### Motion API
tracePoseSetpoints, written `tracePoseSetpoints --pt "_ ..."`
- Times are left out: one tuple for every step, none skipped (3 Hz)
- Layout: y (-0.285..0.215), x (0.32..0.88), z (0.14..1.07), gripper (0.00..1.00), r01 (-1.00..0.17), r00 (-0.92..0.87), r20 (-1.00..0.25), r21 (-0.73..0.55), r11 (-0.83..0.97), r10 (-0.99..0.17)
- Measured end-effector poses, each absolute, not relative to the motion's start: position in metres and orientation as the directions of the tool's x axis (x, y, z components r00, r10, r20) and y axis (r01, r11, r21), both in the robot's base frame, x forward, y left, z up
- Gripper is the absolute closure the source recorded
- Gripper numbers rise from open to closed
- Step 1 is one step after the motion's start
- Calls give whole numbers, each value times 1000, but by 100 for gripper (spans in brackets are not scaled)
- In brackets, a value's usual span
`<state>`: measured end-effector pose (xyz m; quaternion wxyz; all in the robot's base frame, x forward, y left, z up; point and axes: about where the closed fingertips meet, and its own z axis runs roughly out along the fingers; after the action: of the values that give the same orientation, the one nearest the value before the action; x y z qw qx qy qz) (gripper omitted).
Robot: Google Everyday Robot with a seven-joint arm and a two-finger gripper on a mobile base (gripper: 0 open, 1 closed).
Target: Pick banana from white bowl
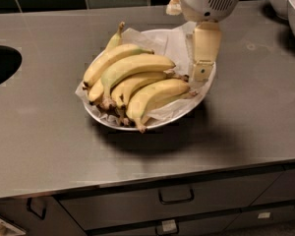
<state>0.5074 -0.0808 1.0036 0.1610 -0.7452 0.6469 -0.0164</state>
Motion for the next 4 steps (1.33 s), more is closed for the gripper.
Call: tracePoseSetpoints --pt "-65 522 989 0 -962 194 -186 -229 -149 -963" --pt "-58 530 976 2 -968 193 -192 -199 -154 -962" --pt "-56 533 969 9 -972 186 -199 -180 -151 -962" --pt "-53 535 965 16 -973 187 -202 -171 -153 -961"
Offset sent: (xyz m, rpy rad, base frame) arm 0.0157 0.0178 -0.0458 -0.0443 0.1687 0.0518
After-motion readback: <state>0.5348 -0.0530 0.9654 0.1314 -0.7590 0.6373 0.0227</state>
